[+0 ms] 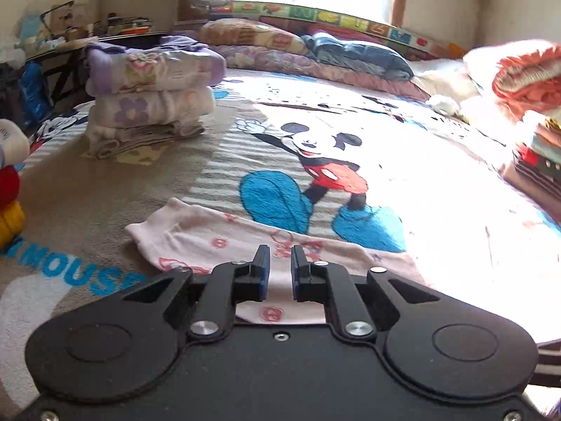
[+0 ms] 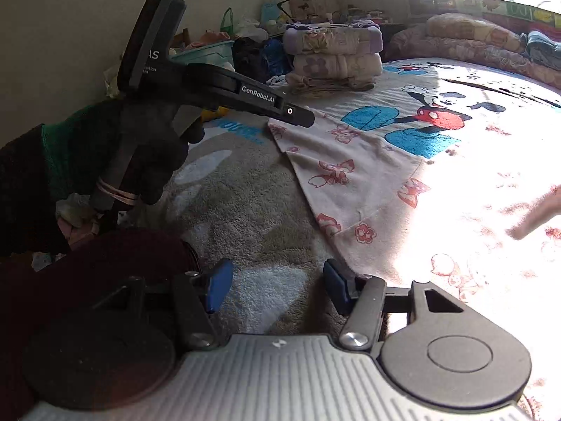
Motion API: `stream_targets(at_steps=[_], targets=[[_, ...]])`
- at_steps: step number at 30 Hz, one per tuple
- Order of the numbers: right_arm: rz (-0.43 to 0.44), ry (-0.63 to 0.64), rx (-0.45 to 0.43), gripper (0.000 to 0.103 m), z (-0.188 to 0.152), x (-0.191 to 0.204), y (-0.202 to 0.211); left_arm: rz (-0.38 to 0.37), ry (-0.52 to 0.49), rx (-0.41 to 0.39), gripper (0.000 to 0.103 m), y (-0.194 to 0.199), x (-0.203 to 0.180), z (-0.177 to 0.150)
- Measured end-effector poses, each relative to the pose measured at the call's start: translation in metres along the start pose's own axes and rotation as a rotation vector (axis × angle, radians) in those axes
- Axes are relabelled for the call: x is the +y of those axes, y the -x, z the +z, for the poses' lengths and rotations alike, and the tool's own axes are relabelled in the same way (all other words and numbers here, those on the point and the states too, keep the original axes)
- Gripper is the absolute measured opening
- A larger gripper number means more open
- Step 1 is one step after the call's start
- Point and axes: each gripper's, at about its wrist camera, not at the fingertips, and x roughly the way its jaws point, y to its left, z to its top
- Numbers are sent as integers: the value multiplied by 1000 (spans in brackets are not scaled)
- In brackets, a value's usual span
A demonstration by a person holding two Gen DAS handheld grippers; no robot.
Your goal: Fold clothes
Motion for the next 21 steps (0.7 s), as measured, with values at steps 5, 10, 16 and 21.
stream_targets(at_steps=[5,10,16,21], targets=[[-4,-77,-62,58,-20,1,55,77,-252,62,13,1,-40,-13],[-27,-261,-162,58,-59,-15,111,3,-300,96,36,-6,-60,-16],[-132,-506,-312,59,-79,-50,147,6,-361,97,38,12,-96,4],[-192,-664,-419,62,-92,-77,163,-2,-578,268,50,-11,-136,-6]])
